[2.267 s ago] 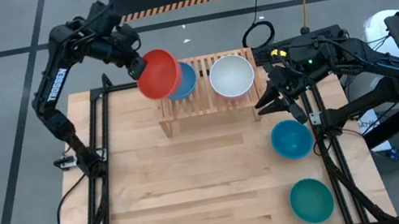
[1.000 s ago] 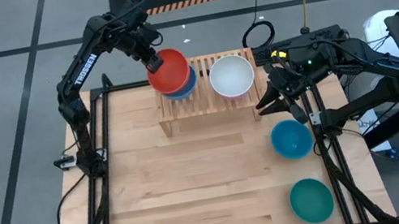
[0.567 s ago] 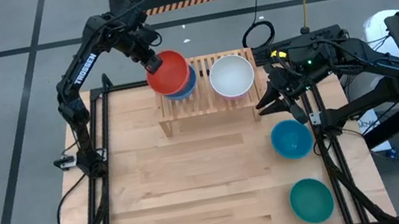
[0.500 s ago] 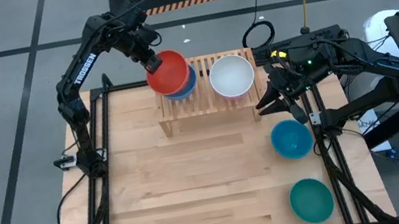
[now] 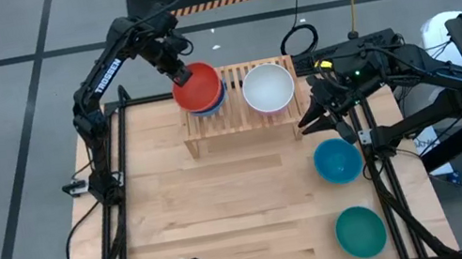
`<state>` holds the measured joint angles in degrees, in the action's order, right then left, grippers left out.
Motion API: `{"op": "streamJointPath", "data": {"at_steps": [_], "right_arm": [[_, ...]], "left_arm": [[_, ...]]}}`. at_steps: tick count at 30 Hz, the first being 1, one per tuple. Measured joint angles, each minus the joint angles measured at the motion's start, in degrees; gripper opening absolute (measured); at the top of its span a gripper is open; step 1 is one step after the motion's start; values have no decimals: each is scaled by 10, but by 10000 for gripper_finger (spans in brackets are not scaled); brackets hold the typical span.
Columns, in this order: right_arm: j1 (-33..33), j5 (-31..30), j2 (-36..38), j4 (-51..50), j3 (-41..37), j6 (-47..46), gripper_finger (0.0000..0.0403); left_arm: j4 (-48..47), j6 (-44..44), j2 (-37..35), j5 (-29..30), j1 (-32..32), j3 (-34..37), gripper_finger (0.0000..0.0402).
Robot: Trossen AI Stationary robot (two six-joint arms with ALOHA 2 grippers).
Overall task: Place and stack bowls onto a shelf
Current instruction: Stack the orange bowl on top of the light blue bowl on the shelf
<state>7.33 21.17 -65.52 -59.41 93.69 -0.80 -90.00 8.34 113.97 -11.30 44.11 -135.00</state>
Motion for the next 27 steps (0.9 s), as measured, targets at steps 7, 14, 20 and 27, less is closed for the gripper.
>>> {"op": "streamJointPath", "data": {"at_steps": [7, 14, 20, 27], "right_arm": [[0, 0, 0, 0, 0, 0, 86], [0, 0, 0, 0, 0, 0, 86], [0, 0, 0, 0, 0, 0, 86], [0, 0, 0, 0, 0, 0, 86]], "left_arm": [[0, 2, 1, -1, 1, 0, 20], [0, -1, 1, -1, -6, 0, 37], [0, -14, 0, -2, -15, 0, 40], [0, -11, 0, -2, -23, 0, 41]]}}
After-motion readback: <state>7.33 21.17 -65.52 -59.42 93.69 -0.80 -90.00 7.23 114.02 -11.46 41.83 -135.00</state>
